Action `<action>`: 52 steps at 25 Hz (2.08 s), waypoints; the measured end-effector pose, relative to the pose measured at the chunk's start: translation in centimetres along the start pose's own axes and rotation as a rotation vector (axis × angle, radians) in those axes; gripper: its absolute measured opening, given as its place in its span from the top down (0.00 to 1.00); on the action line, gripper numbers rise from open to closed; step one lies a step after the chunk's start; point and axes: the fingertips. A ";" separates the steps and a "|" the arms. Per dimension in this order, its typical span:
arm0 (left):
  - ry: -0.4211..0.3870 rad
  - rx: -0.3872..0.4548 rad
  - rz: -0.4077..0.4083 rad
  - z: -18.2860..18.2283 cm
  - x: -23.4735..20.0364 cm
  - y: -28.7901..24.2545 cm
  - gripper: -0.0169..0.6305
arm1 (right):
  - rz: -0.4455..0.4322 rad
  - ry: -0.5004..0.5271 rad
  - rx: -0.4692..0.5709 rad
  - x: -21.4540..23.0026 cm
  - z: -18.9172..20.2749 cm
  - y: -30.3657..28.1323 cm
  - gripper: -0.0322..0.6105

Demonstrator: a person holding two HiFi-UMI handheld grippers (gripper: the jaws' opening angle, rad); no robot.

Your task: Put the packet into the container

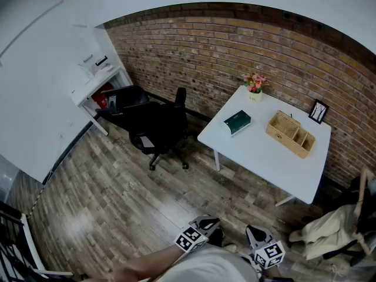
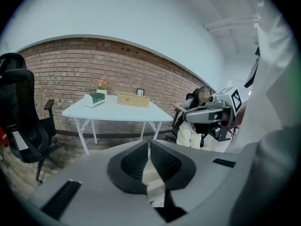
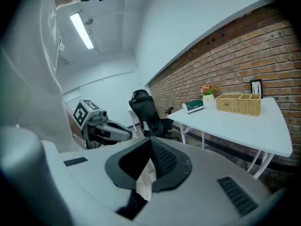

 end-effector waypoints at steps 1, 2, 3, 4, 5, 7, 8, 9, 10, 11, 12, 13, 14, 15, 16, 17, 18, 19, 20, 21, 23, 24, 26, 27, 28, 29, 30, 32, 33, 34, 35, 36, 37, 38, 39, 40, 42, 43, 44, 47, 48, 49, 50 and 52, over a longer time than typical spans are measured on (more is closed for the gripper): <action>-0.004 0.005 0.002 -0.2 -0.1 -0.2 0.93 | 0.008 -0.006 0.009 0.3 -0.1 0.0 0.93; -0.007 0.010 0.003 -0.5 -0.2 -0.4 0.93 | 0.017 -0.015 0.020 0.5 -0.3 0.1 0.93; -0.010 0.014 0.005 -0.7 -0.4 -0.5 0.93 | 0.027 -0.029 0.036 0.8 -0.5 0.1 0.93; -0.013 0.017 0.006 -1.0 -0.6 -0.5 0.93 | 0.037 -0.043 0.053 1.0 -0.7 0.2 0.93; -0.015 0.020 0.007 -1.3 -0.8 -0.6 0.93 | 0.046 -0.052 0.066 1.3 -0.9 0.2 0.93; -0.020 0.024 0.011 -1.6 -1.1 -0.7 0.93 | 0.060 -0.043 0.067 1.8 -1.2 0.1 0.93; -0.022 0.027 0.014 -1.7 -1.3 -0.8 0.93 | 0.065 -0.033 0.063 2.0 -1.3 -0.1 0.93; -0.023 0.028 0.018 -1.8 -1.4 -0.8 0.93 | 0.067 -0.026 0.059 2.1 -1.4 -0.3 0.93; -0.026 0.029 0.020 -1.9 -1.6 -0.8 0.93 | 0.068 -0.021 0.056 2.1 -1.5 -0.5 0.93; -0.028 0.029 0.021 -2.0 -1.8 -0.8 0.93 | 0.071 -0.021 0.054 2.2 -1.6 -0.7 0.93; -0.030 0.030 0.019 -2.2 -2.1 -0.8 0.93 | 0.073 -0.023 0.054 2.3 -1.7 -0.9 0.93; -0.031 0.033 0.017 -2.4 -2.3 -0.9 0.93 | 0.075 -0.028 0.055 2.4 -1.9 -1.0 0.93; -0.031 0.037 0.013 -2.7 -2.6 -0.9 0.93 | 0.077 -0.030 0.053 2.5 -2.0 -1.2 0.93; -0.032 0.040 0.011 -2.9 -2.8 -0.9 0.93 | 0.078 -0.028 0.049 2.5 -2.1 -1.4 0.93; -0.033 0.043 0.010 -3.1 -3.0 -0.8 0.93 | 0.078 -0.021 0.044 2.6 -2.1 -1.5 0.93; -0.034 0.044 0.011 -3.2 -3.2 -0.8 0.93 | 0.080 -0.012 0.039 2.7 -2.2 -1.7 0.93; -0.036 0.044 0.012 -3.3 -3.3 -0.8 0.93 | 0.082 -0.006 0.037 2.9 -2.3 -1.8 0.93; -0.038 0.044 0.014 -3.3 -3.4 -0.8 0.93 | 0.086 -0.006 0.036 3.0 -2.5 -2.0 0.93; -0.040 0.044 0.017 -3.4 -3.5 -0.8 0.93 | 0.088 -0.011 0.036 3.1 -2.7 -2.1 0.93; -0.043 0.045 0.019 -3.5 -3.6 -0.8 0.93 | 0.090 -0.016 0.039 3.2 -2.8 -2.2 0.93; -0.048 0.049 0.022 -3.8 -3.8 -0.8 0.93 | 0.092 -0.019 0.042 3.2 -3.1 -2.6 0.93; -0.050 0.050 0.023 -3.9 -3.9 -0.8 0.93 | 0.093 -0.019 0.039 3.3 -3.2 -2.8 0.93; -0.056 0.052 0.028 -4.0 -4.3 -1.0 0.93 | 0.096 -0.017 0.034 3.6 -3.2 -3.3 0.93; -0.060 0.051 0.033 -4.0 -4.5 -1.0 0.93 | 0.100 -0.015 0.035 3.7 -3.4 -3.5 0.93; -0.063 0.049 0.037 -4.0 -4.8 -1.1 0.93 | 0.105 -0.015 0.037 3.8 -3.6 -3.8 0.93; -0.067 0.049 0.041 -4.0 -5.1 -1.2 0.93 | 0.109 -0.014 0.041 3.9 -3.8 -4.2 0.93; -0.069 0.049 0.041 -4.0 -5.6 -1.3 0.93 | 0.111 -0.013 0.044 4.0 -4.1 -4.5 0.93; -0.070 0.056 0.040 -4.5 -6.5 -1.6 0.93 | 0.111 -0.013 0.044 4.2 -4.6 -5.3 0.93; -0.069 0.061 0.040 -4.8 -6.9 -1.7 0.93 | 0.110 -0.015 0.041 4.3 -4.7 -5.7 0.93; -0.069 0.065 0.042 -5.0 -7.3 -1.9 0.93 | 0.109 -0.016 0.038 4.5 -4.9 -6.0 0.93; -0.069 0.069 0.044 -5.2 -7.6 -2.0 0.93 | 0.109 -0.016 0.035 4.7 -5.1 -6.4 0.93; -0.067 0.070 0.045 -5.4 -8.0 -2.2 0.93 | 0.110 -0.014 0.032 4.9 -5.2 -6.8 0.93; -0.065 0.070 0.046 -5.5 -8.5 -2.3 0.93 | 0.112 -0.012 0.030 5.1 -5.5 -7.2 0.93; -0.063 0.069 0.046 -5.5 -8.9 -2.5 0.93 | 0.113 -0.010 0.027 5.3 -5.7 -7.6 0.93; -0.062 0.067 0.045 -5.5 -9.4 -2.6 0.93 | 0.113 -0.010 0.023 5.5 -5.9 -8.0 0.93; -0.061 0.065 0.044 -5.6 -9.9 -2.7 0.93 | 0.112 -0.011 0.019 5.8 -6.0 -8.4 0.93; -0.060 0.065 0.043 -5.9 -10.9 -3.1 0.93 | 0.112 -0.008 0.016 6.3 -6.5 -9.2 0.93; -0.058 0.066 0.044 -6.1 -11.4 -3.2 0.93 | 0.113 -0.005 0.015 6.5 -6.8 -9.6 0.93; -0.056 0.067 0.045 -6.3 -11.8 -3.3 0.93 | 0.115 -0.003 0.014 6.7 -7.1 -10.0 0.93; -0.053 0.071 0.053 -6.9 -13.1 -3.6 0.93 | 0.128 0.006 0.007 7.2 -7.9 -11.0 0.93; -0.053 0.072 0.057 -7.0 -13.4 -3.8 0.93 | 0.133 0.008 0.003 7.4 -8.1 -11.3 0.93; -0.054 0.072 0.061 -7.2 -13.7 -3.9 0.93 | 0.138 0.010 -0.002 7.6 -8.2 -11.5 0.93; -0.056 0.072 0.064 -7.3 -14.0 -4.0 0.93 | 0.143 0.014 -0.008 7.8 -8.3 -11.8 0.93; -0.059 0.071 0.069 -7.4 -14.9 -4.3 0.93 | 0.156 0.025 -0.016 8.4 -8.6 -12.3 0.93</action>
Point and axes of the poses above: the fingertips, and each gripper's own axes: y backward along the fingers, x to its right, z out of its underside, and after that the axes turned 8 degrees about -z, right-handed
